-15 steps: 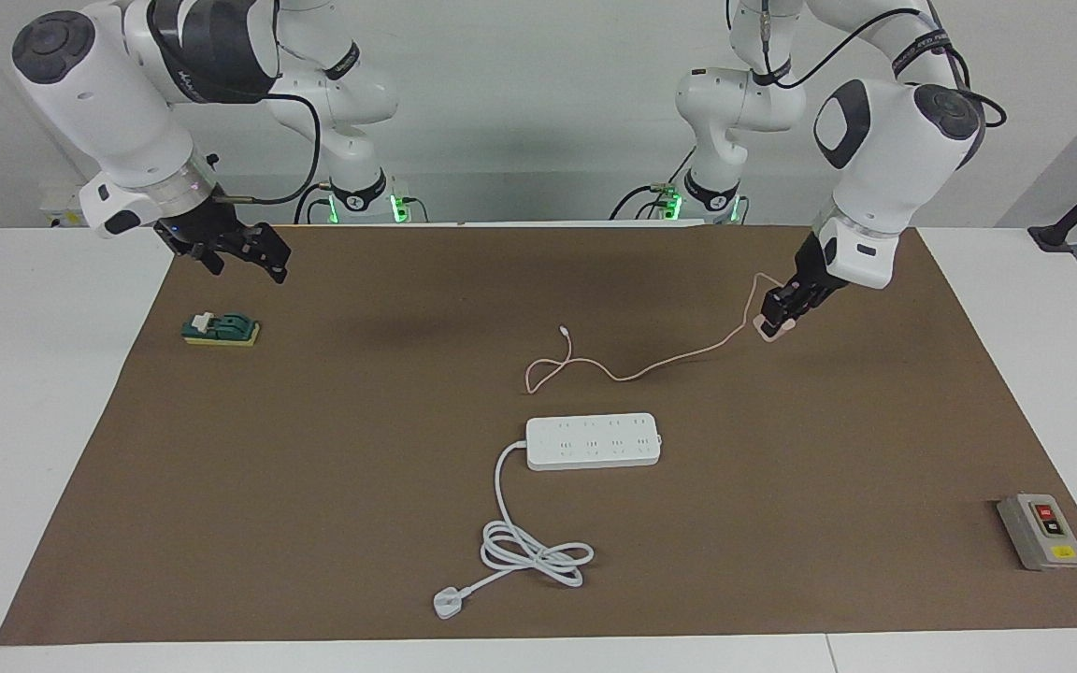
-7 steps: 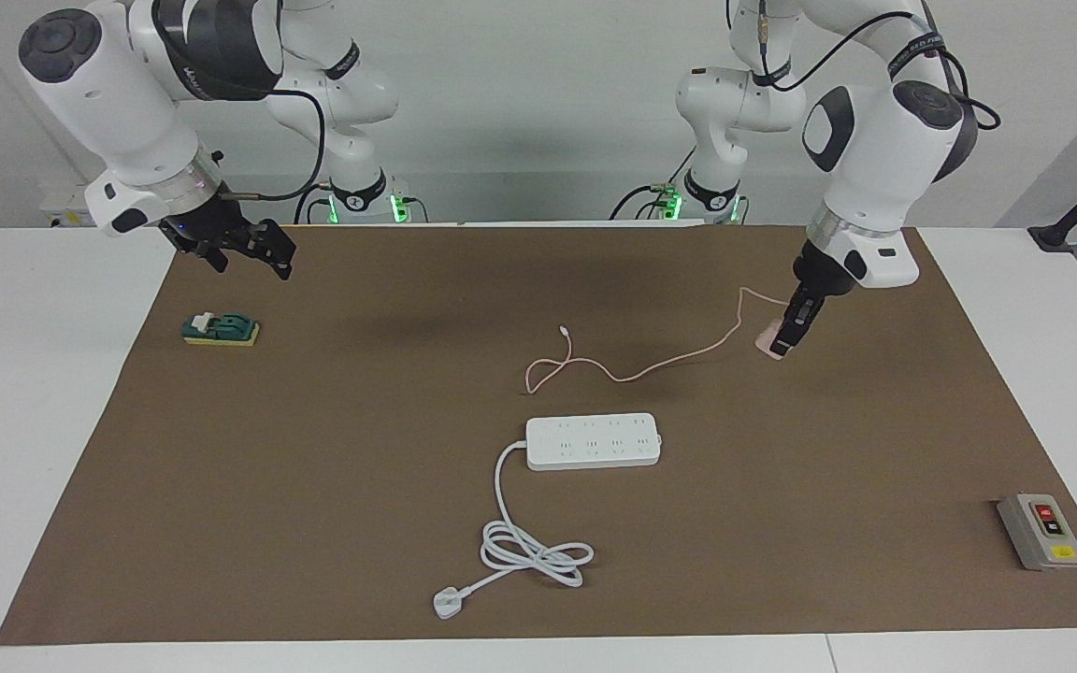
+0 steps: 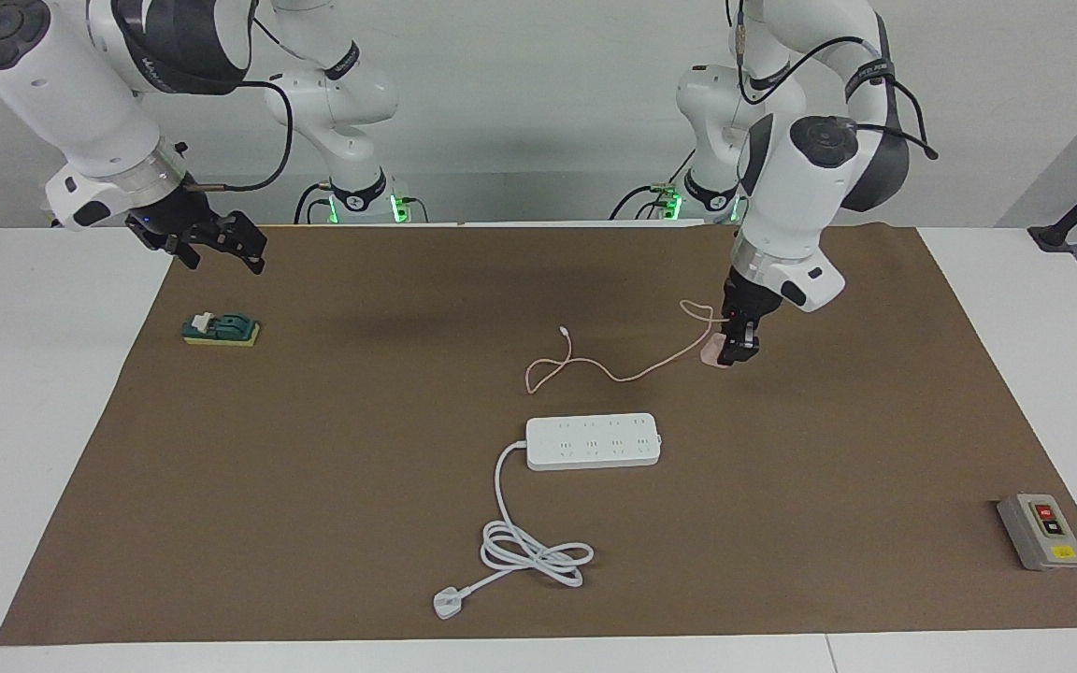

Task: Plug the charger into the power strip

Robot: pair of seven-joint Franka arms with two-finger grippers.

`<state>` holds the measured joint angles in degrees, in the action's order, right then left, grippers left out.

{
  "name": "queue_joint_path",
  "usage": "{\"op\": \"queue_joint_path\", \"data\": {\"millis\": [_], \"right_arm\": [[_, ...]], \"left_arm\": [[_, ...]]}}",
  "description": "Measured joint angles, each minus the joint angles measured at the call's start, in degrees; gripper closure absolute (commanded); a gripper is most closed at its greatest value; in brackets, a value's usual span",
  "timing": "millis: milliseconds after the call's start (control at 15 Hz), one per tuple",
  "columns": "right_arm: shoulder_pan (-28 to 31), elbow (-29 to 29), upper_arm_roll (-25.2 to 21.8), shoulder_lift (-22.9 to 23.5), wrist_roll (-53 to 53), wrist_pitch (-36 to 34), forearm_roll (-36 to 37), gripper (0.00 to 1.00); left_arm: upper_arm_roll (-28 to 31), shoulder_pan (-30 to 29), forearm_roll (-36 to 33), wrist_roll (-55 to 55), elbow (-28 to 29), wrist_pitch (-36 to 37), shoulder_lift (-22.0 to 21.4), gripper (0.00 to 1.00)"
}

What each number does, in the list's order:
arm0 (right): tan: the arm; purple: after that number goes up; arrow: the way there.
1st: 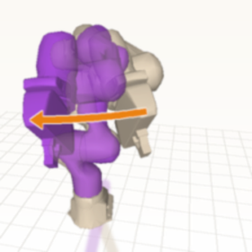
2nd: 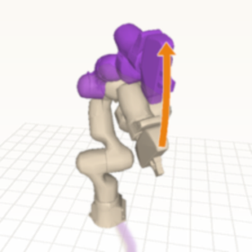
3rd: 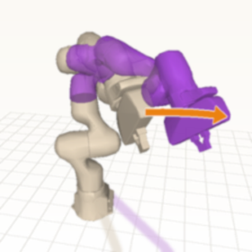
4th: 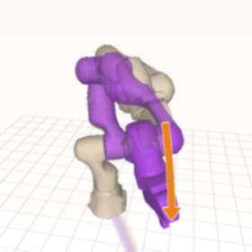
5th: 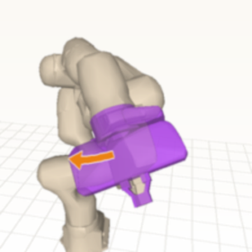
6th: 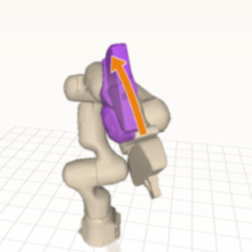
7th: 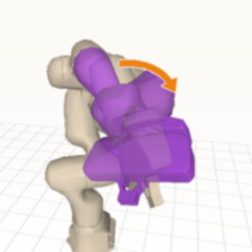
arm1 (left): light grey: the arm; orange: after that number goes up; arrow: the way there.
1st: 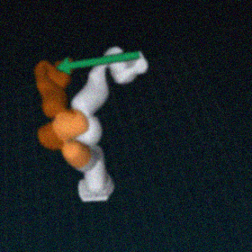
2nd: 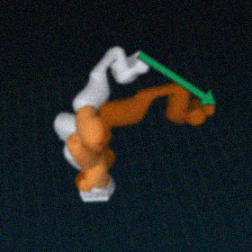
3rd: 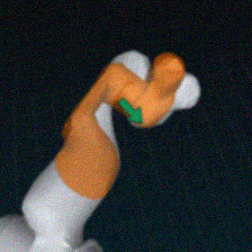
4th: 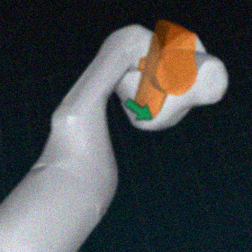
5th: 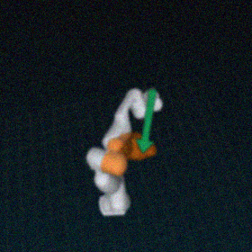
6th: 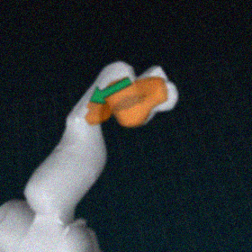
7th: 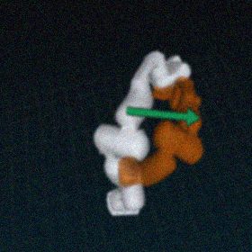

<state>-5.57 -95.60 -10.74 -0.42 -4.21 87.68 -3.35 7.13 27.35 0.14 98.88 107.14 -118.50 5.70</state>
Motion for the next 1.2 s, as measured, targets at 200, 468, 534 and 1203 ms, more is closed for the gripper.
{"op": "queue_joint_path", "data": {"millis": [200, 468, 534, 1203], "right_arm": [[-0.03, 0.04, 0.19, -0.02, 0.0, -0.08, 0.0, 0.0], [0.02, 0.07, 0.19, -0.09, 0.0, -0.1, 0.0, 0.0], [0.0, 0.07, 0.2, -0.1, 0.0, -0.1, 0.0, 0.0], [-0.02, 0.08, 0.26, -0.27, 0.0, -0.1, 0.0, 0.0]], "left_arm": [[0.0, 1.22, -2.14, 7.61, -0.34, 0.9, 0.95, 1.0], [0.0, 2.58, -2.39, 12.1, -2.24, 1.22, 4.65, 1.0], [-0.01, 2.88, -2.39, 12.26, -2.93, 1.23, 5.45, 1.0], [0.12, 7.02, -2.37, 14.7, -13.68, 4.18, 16.74, 1.0]]}}
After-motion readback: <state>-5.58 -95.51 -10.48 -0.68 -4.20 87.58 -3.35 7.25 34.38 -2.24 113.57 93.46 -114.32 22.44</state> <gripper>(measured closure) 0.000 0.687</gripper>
